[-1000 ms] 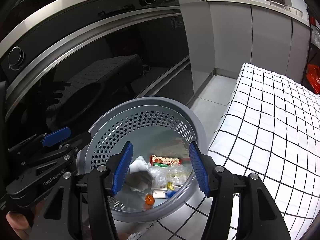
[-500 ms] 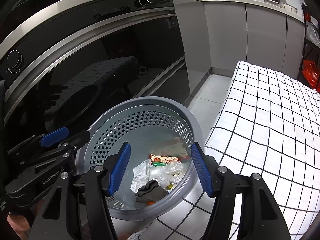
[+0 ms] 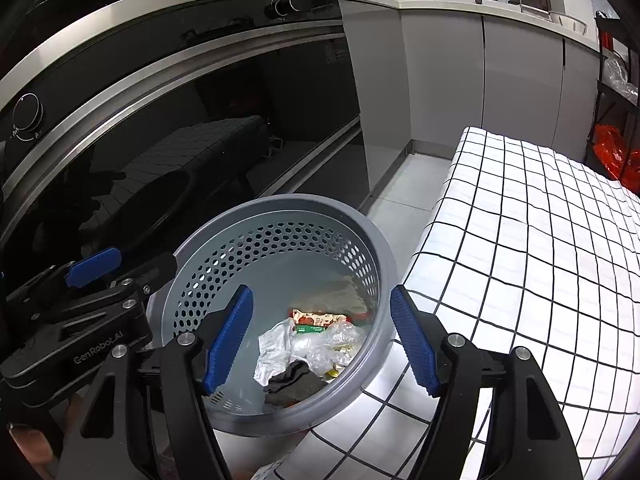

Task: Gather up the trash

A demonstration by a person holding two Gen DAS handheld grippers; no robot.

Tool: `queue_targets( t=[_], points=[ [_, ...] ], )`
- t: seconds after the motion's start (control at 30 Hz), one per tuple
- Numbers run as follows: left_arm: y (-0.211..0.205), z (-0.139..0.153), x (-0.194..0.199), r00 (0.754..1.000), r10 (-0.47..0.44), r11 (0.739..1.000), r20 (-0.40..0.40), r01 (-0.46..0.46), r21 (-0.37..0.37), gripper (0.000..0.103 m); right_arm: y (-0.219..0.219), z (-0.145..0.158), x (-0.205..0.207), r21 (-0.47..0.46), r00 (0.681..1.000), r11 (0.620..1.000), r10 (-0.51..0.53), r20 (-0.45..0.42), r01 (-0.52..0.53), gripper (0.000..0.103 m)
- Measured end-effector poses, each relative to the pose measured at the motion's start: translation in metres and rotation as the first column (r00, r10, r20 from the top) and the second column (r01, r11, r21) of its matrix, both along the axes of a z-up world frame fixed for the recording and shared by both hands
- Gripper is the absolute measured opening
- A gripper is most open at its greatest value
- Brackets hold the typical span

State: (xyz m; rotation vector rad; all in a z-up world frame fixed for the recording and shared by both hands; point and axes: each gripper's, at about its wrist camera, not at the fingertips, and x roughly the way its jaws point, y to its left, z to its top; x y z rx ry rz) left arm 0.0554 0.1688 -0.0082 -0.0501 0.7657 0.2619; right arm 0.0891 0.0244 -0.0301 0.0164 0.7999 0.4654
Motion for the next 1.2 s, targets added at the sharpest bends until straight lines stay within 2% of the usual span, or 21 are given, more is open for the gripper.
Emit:
queue_targets(
  t=[0.43,0.77,1.2],
  points=[
    [0.0025,0.0038,-0.0036,1.0,0.012,1.0,0.029,-0.012,-0.005,0.088,-0.0023,0.002,0.0012,0.008,1.0,1.0,-0.025,0.005,0.025,0.07],
    [0.0036,0.0044,-0.0054,0.999,0.018,1.0,0.033,-0.017,-0.013,0.093,-0.0049,0.0027,0.0022,0.012,0.999,0.999,-0.041,0.008,0.041,0.07],
    [0.0061,0.0043,-0.0046,0.998,0.041,0.999,0.037,-0.042,0.003,0.096,-0.0052,0.005,0.0004,0.015,0.998,0.998,-0.054,0.016,0.054,0.07]
  ],
)
